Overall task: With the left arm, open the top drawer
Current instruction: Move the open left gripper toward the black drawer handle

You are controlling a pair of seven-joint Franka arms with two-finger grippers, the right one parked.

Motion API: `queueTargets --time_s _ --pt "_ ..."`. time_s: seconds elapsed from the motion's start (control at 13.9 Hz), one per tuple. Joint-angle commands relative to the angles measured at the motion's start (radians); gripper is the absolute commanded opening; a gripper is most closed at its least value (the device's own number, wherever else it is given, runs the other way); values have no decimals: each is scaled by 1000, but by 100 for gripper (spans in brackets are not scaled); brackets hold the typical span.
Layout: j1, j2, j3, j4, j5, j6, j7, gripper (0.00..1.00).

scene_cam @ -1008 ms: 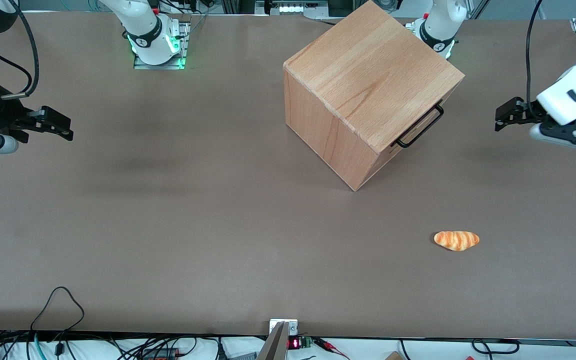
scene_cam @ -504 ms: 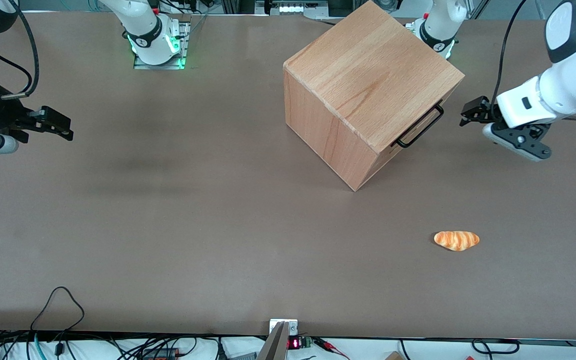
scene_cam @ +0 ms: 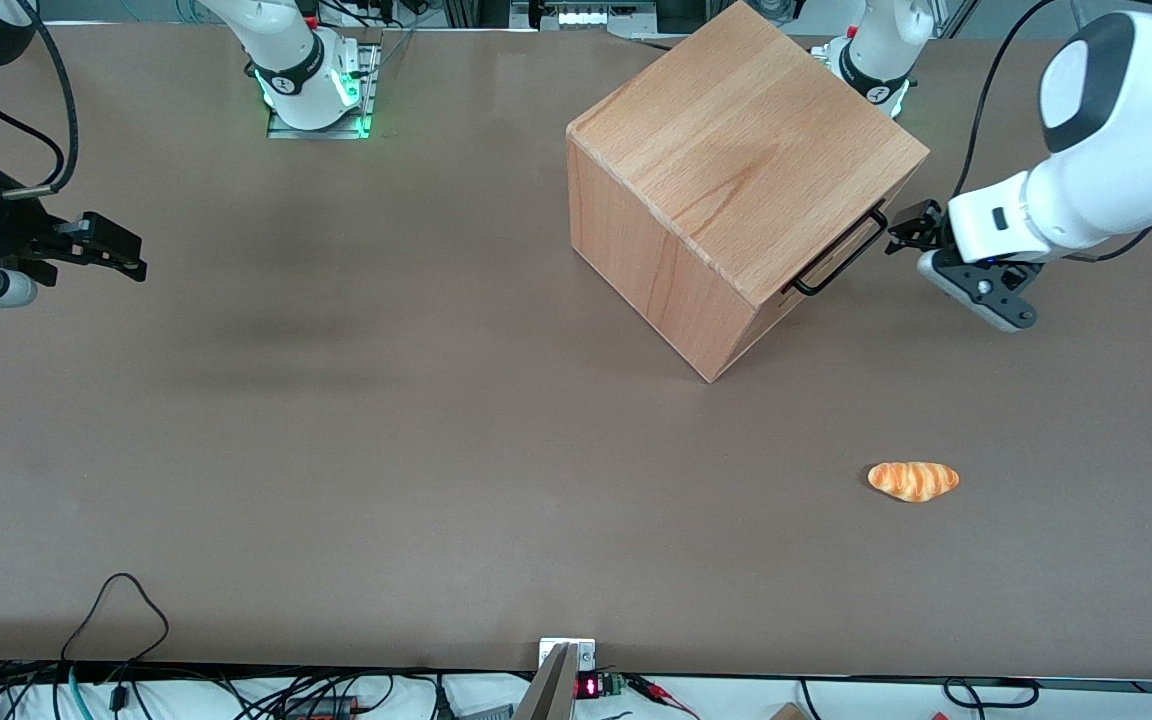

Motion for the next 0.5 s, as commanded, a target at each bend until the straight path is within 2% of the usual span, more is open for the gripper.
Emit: queueTargets --time_s 0.0,0.43 --pt "3 1 0 -40 -41 42 66 100" --pt "3 1 -17 -83 -77 70 174 100"
